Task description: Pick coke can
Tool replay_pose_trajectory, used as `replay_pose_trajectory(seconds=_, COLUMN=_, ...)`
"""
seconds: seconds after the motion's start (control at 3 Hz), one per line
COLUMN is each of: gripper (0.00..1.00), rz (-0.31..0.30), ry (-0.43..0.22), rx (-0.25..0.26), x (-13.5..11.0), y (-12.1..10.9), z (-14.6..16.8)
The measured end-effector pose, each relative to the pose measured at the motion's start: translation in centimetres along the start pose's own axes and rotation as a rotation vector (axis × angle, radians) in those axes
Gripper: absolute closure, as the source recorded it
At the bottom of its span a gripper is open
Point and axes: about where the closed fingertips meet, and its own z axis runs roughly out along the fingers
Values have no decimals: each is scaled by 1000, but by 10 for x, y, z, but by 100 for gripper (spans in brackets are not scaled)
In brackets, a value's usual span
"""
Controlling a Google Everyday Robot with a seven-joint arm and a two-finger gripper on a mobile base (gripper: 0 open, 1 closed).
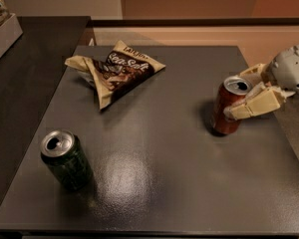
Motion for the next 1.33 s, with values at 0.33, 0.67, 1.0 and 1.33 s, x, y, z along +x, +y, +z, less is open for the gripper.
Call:
replay_pose_trajectory(seconds=0.33, gripper=100, rz=-20, ry=1, rx=27, x=-27, y=-9, z=-12)
replay_pose_trajectory(seconds=0.67, gripper=100, rz=-42, ry=5, rx=49, x=-57, y=-18, z=-27)
replay_pose_trajectory(seconds=1.0, gripper=100, rz=-94, ry=12, rx=67, x=-89, y=-23, z=-42)
replay_pose_trajectory(seconds=1.33, gripper=100, rz=-94, ry=12, rx=67, x=-89, y=-23, z=-42)
